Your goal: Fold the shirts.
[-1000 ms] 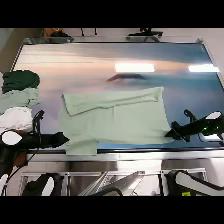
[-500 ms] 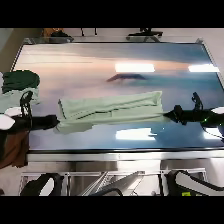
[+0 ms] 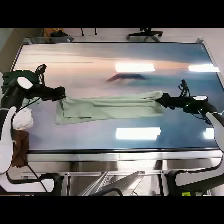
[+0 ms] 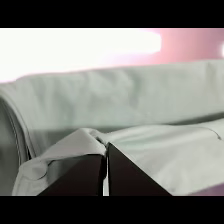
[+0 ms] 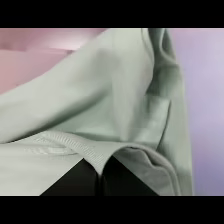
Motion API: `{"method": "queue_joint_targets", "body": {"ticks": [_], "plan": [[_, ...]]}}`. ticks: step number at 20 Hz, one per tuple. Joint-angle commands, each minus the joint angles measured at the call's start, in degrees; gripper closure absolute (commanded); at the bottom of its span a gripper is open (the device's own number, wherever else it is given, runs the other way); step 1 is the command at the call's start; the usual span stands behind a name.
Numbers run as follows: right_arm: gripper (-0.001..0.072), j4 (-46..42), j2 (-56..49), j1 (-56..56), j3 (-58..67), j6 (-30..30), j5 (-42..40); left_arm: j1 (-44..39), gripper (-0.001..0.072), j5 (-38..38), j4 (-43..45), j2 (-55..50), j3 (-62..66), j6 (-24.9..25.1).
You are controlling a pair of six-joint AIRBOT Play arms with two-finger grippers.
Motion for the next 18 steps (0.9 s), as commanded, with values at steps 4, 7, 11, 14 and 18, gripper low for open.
{"method": "queue_joint_targets", "body": {"ticks": [4,7,11,14,18], "plan": [[0.0289,-1.27,-1.88,-2.84,7.26,-4.76,5.68,0.04,0.0017,-3.82,-0.02,-12.94,14.03,-0.15],[0.0114,-6.84,-3.78,-7.02,10.73,-0.26,6.97,1.03,0.0017,-9.09,-0.07,-13.33,19.65,-1.64],[0.0115,-6.75,-9.01,-7.19,11.17,-1.68,10.36,0.22,0.0017,-15.98,-0.22,-13.33,25.66,-3.21],[0.0115,-6.56,-11.52,-4.96,11.17,-2.93,10.99,-1.2,0.0018,-17.05,-0.26,-13.33,26.86,-4.07],[0.0302,-5.62,-13.42,-0.98,11.19,-3.8,10.54,-4.96,0.0018,-16.44,-0.24,-13.55,26.49,-5.4]]}}
